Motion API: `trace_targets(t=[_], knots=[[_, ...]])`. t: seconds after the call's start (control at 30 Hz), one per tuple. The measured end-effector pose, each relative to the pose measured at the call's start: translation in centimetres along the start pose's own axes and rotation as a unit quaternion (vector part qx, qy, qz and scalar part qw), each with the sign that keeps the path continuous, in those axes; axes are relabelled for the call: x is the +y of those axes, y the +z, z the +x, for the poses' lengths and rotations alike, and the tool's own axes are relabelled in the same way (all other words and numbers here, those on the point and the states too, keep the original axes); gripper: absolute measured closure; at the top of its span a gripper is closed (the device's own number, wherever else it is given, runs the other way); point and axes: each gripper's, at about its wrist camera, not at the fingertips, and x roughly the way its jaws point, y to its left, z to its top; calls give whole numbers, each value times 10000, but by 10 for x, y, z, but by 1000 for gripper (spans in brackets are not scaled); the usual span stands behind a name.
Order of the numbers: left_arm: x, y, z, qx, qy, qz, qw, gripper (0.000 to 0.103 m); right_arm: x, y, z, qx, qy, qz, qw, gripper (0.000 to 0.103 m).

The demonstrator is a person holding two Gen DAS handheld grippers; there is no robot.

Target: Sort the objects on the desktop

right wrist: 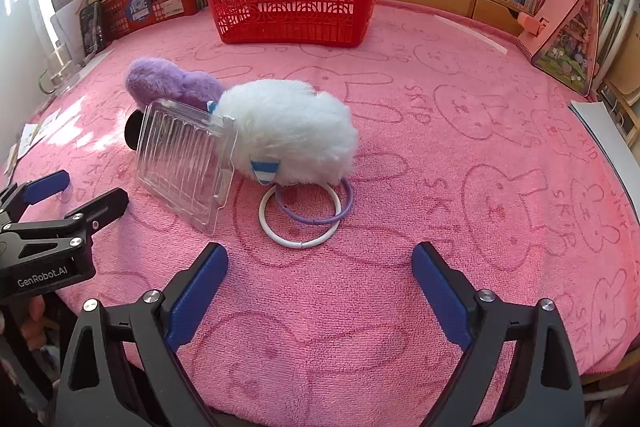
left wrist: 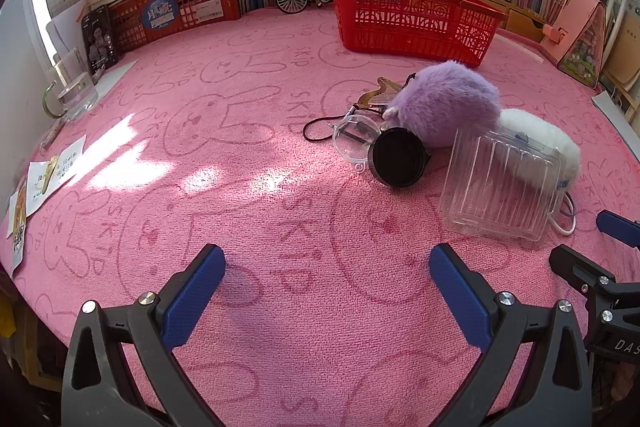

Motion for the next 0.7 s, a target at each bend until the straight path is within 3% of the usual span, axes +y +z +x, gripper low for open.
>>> trace_targets(t=[0.17, 0.33, 0.7], knots=[[-1, 0, 0, 1, 12, -12, 10000, 0, -1, 2, -2, -66, 38, 36, 10000, 25], [-1, 0, 0, -4, 14, -13, 10000, 0, -1, 8, -1, -113, 120, 45, 9999, 34], [-2, 0, 0, -6, 20, -14, 10000, 0, 1, 19, 11, -398, 197, -67, 9990, 36]])
